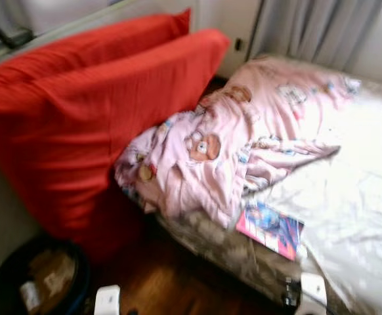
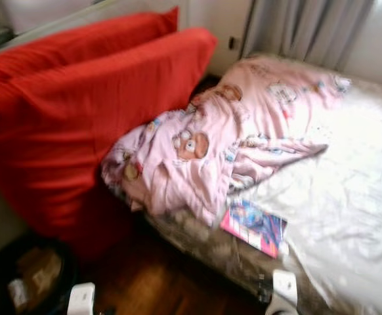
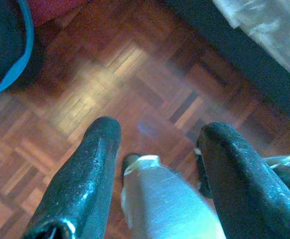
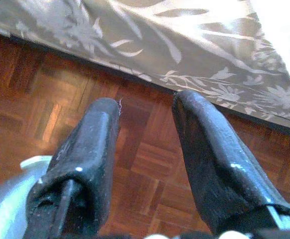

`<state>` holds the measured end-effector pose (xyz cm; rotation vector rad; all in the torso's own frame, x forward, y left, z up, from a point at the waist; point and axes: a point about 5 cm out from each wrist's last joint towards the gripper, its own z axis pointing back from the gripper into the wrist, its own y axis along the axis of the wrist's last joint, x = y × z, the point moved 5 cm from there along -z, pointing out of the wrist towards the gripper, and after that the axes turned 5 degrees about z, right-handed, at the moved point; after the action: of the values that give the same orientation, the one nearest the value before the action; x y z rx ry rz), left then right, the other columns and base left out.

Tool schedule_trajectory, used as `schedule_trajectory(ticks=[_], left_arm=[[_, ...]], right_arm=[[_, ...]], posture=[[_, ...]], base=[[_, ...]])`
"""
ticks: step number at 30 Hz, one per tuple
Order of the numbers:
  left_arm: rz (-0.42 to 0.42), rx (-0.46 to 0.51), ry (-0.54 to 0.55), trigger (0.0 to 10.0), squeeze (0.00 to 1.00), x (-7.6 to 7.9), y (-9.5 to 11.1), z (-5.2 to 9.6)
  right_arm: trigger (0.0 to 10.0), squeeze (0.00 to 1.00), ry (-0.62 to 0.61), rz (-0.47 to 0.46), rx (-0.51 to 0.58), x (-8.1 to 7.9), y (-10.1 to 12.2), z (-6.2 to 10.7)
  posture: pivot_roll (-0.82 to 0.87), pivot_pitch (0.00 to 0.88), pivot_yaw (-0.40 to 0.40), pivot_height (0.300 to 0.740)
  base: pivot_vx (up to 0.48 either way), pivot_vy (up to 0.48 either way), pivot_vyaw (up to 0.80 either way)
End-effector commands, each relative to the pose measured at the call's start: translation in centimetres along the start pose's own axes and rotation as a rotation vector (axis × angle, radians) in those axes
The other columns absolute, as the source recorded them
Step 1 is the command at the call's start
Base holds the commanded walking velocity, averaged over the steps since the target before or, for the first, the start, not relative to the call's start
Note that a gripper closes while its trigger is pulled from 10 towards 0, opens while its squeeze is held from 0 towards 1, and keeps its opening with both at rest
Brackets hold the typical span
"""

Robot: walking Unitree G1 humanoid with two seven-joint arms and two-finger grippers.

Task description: Clean up the room

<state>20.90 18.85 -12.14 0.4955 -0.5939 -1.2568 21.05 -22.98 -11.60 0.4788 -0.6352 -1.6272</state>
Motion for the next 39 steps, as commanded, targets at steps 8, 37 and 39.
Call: schedule_trajectory(ticks=[8, 37, 39], left_arm=[[-0.143, -0.089, 0.14, 10.0, 0.0, -4.45, 0.45, 0.31], [0.018, -0.035, 0.147, 10.0, 0.0, -4.55, 0.76, 0.37], [0.019, -0.037, 0.147, 10.0, 0.0, -4.55, 0.69, 0.38]], right_arm=[[10.0, 0.0, 0.061, 0.029, -0.061, 0.64, 1.9, -0.57], [10.0, 0.0, 0.058, 0.025, 0.008, 0.43, 2.86, -0.63], [10.0, 0.0, 0.058, 0.033, 0.004, 0.44, 2.8, -0.62]], posture=[[0.0, 0.0, -0.038, 0.74], [0.01, 0.0, -0.019, 0.74], [0.01, 0.0, -0.018, 0.74]], base=[[0.0, 0.0, -0.77], [0.0, 0.0, -0.18], [0.0, 0.0, 0.0]])
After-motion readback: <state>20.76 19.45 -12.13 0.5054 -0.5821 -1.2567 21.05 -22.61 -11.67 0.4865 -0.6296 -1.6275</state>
